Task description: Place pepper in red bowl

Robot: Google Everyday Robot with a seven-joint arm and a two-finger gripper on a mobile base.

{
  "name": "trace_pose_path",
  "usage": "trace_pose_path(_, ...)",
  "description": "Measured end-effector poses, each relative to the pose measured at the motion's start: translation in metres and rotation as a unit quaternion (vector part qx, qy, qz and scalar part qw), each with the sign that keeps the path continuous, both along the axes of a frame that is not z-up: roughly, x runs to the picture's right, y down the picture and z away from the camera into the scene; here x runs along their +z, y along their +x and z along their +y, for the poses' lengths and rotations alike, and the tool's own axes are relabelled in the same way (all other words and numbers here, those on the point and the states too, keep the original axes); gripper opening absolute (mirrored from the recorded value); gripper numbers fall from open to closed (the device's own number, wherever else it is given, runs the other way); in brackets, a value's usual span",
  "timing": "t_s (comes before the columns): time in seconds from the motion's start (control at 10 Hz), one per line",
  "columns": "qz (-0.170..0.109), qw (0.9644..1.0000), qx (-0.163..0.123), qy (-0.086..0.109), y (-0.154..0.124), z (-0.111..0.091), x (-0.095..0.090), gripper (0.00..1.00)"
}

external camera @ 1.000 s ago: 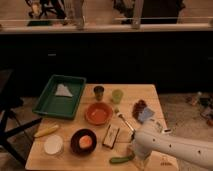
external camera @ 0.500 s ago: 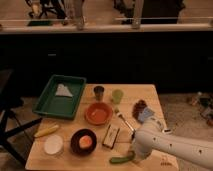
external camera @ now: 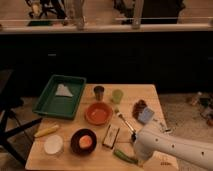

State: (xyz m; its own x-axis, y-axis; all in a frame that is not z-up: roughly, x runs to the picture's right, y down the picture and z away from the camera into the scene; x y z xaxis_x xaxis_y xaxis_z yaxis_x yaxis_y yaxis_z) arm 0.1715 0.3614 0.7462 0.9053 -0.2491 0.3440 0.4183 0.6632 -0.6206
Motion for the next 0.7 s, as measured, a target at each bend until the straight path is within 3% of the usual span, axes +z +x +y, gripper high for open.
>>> trace_pose_path(0.4,-0.001,1.0,-0.001,0.002,0.0,-0.004,-0.002,0.0)
trace_pose_path(0.7,-0.007,0.9999,0.003,0.013,0.0,-0.019,-0.024,0.0)
